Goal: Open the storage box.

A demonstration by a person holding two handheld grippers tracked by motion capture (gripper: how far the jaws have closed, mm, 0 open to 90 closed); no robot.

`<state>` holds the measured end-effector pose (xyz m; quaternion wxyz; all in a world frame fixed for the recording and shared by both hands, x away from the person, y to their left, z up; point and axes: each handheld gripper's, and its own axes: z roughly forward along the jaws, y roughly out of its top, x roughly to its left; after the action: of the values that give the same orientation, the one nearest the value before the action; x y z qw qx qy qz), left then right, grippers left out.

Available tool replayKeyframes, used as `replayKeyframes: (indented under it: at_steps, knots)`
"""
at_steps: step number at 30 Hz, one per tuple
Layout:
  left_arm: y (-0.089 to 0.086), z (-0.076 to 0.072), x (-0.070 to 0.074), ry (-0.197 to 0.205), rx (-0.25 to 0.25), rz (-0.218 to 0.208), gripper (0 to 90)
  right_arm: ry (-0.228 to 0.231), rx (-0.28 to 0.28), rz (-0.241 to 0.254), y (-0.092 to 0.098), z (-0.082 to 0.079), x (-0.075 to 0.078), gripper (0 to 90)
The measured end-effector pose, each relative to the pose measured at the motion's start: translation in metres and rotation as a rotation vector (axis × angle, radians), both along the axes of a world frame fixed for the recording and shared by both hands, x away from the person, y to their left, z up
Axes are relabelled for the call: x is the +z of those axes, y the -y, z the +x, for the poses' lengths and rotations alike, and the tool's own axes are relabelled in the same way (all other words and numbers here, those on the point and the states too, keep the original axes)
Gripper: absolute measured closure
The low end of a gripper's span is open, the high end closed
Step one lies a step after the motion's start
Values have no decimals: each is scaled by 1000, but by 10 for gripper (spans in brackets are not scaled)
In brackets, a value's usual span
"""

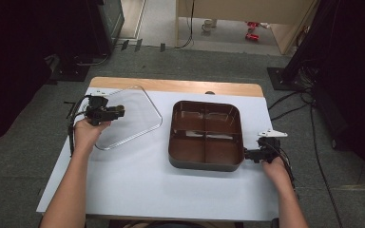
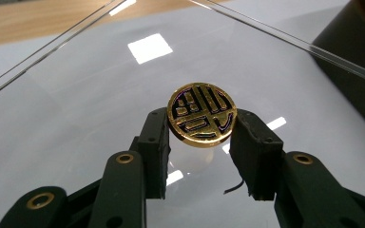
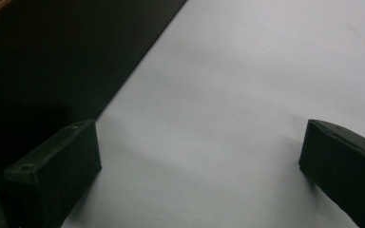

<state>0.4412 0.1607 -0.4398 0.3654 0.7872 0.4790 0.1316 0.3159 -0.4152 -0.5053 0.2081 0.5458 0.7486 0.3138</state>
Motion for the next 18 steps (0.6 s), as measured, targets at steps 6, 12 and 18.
replayKeyframes:
  at_steps: [6,12,18]
  knots:
    - [-3,7,-16,-11,29,21,593,0,0,0,0,0,0,0]
    - [-4,9,-25,-28,32,29,593,0,0,-1,0,0,0,0]
    - [-1,9,-31,-23,22,58,592,0,0,-1,0,0,0,0]
